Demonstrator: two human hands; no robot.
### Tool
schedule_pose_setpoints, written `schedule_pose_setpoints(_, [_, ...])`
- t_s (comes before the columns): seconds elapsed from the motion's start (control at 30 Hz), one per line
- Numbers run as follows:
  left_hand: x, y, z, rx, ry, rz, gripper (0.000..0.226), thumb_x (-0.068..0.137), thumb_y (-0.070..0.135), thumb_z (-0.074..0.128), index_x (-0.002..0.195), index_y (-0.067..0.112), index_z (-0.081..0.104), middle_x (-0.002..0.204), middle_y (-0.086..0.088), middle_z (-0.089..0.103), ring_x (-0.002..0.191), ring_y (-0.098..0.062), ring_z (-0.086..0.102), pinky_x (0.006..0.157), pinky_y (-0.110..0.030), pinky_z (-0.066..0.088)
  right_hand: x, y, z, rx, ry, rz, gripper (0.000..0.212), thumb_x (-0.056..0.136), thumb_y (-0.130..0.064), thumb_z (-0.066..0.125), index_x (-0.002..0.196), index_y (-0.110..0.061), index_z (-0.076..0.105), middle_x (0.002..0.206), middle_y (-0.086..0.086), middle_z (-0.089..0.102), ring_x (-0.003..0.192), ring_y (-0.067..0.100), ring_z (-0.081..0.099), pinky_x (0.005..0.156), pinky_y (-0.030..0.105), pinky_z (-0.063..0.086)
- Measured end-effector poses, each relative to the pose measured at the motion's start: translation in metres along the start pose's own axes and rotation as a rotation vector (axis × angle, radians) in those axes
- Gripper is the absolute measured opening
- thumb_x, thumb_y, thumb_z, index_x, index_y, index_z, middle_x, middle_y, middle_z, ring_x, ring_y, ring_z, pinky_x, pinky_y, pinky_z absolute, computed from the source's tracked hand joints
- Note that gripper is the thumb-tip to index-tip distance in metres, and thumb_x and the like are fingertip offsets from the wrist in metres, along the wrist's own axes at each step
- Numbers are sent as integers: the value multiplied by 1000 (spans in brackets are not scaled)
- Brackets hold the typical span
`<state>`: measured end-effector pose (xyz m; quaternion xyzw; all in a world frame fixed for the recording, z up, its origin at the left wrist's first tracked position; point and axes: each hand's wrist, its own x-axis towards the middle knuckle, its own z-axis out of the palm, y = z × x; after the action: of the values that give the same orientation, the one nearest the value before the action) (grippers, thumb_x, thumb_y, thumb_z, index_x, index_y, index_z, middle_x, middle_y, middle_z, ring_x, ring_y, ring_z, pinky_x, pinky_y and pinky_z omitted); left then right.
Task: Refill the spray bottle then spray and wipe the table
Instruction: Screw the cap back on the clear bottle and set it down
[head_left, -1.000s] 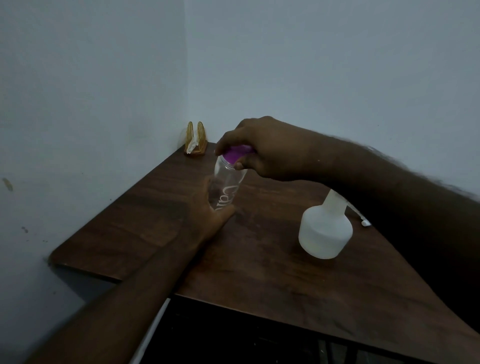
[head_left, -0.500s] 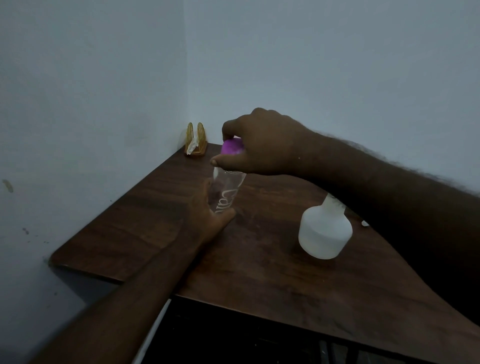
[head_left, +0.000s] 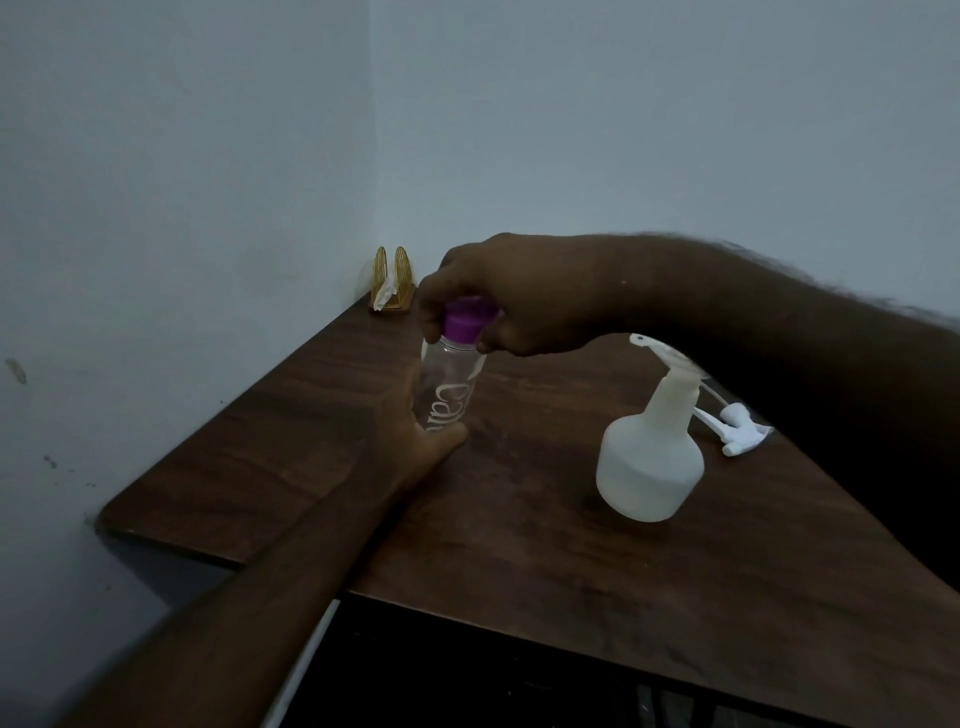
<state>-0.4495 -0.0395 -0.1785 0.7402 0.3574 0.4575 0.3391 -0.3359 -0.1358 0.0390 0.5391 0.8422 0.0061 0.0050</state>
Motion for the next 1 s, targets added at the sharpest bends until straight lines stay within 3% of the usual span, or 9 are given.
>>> schedule_pose_setpoints(0.07, [-1,0,-1,-12,-19,-4,75,68,8,83,129,25,44,98,21,55,86,17,57,69,0,44,0,1,-2,6,-10,-13,38,84,-3,66,115,-25,63,116,-7,53,99,10,49,67,10,42])
schedule_pose_setpoints(0.2, [0,-3,-2,-20,-31,-20,73,68,12,83,132,12,47,113,2,61,94,-4,60,79,-14,45,1,0,-2,20,0,-34,41,83,3,60,113,-26,64,121,1,49,102,17,52,73,19,45])
schedule_pose_setpoints(0.27, [1,-4,-2,-21,-41,-27,69,70,11,82,131,8,49,113,0,62,96,-8,60,80,-11,45,2,0,-2,27,0,-41,41,83,3,60,113,-26,63,120,0,50,102,17,52,74,21,45])
schedule_pose_setpoints(0.47, [1,-4,-1,-32,-36,-31,64,69,11,82,122,23,48,98,19,57,86,15,59,66,0,43,3,4,-5,65,-1,-26,42,82,0,64,114,-28,63,121,-5,53,103,12,53,80,26,49])
schedule_pose_setpoints(0.6, [5,-6,1,-20,-28,-4,61,72,7,81,125,19,52,96,23,53,87,3,59,69,4,39,4,4,-6,134,86,-11,53,83,-34,74,129,-31,47,121,-7,56,99,8,57,69,14,49])
schedule_pose_setpoints(0.7, [6,-6,0,-5,-45,-93,68,72,16,82,129,23,47,94,26,51,87,11,57,62,-2,38,7,5,-4,2,163,51,70,79,-52,74,136,-28,42,121,-2,58,92,9,54,63,12,42])
schedule_pose_setpoints(0.83, [3,-5,-1,-63,-58,-97,80,68,15,83,136,24,42,108,15,57,89,4,58,72,-11,40,10,3,-5,-82,108,54,49,83,-38,74,126,-24,55,113,-7,56,91,8,46,65,14,35])
schedule_pose_setpoints(0.93, [1,-3,-2,-83,-53,-44,67,68,11,81,121,33,46,102,14,63,89,6,63,71,-11,44,8,-1,-10,-30,50,30,47,83,-18,75,126,-26,57,110,-13,52,95,7,48,67,9,36])
schedule_pose_setpoints(1.0, [0,-1,-3,-94,-52,-41,66,68,9,80,118,34,45,101,16,62,89,5,63,72,-12,45,6,-1,-10,-14,36,11,47,83,-7,70,125,-25,58,116,-11,57,99,10,52,71,14,42])
